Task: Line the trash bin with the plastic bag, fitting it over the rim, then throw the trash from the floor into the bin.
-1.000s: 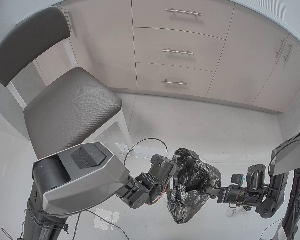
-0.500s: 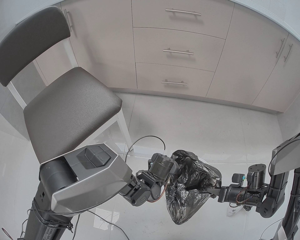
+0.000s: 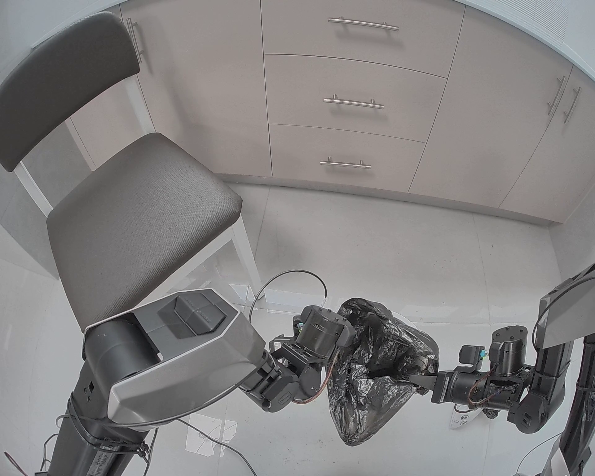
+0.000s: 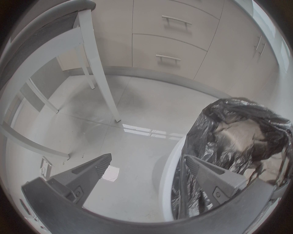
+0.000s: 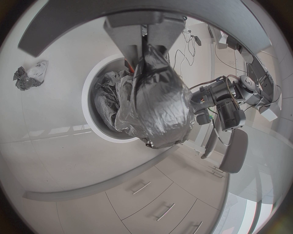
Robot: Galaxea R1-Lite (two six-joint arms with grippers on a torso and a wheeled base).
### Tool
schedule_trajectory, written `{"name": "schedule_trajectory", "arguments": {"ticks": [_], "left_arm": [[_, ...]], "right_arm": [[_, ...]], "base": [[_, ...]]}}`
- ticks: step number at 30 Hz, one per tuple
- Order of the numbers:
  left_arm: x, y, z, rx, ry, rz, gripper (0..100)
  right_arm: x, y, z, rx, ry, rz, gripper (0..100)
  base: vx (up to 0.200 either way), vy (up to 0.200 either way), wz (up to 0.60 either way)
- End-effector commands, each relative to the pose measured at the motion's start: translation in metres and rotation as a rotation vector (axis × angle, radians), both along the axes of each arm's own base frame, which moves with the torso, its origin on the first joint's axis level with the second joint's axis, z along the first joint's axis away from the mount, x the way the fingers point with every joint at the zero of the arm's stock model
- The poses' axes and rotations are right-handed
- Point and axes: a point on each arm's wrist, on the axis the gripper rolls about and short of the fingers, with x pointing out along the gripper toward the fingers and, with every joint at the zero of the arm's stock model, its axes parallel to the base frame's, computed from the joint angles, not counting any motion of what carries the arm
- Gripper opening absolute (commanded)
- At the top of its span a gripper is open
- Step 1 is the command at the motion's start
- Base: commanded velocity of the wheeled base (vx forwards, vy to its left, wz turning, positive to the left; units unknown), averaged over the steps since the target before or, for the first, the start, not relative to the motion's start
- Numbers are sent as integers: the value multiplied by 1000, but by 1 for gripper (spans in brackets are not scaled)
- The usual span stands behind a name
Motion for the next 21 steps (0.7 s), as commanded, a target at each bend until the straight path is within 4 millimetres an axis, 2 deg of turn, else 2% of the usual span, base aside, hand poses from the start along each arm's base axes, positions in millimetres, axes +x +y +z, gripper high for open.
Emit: {"name": "schedule_trajectory", "arguments": {"ticks": [1,21], "left_arm": [[-5,-3,1,-44,-39,-11,100],[-8,-8,-2,-81,-36,-59,100]], "right_arm": [[0,1,3,6,-21,2,0],[-6,11,10,45,-14,32,0]], "base": [[0,0,0],[0,0,0]]}}
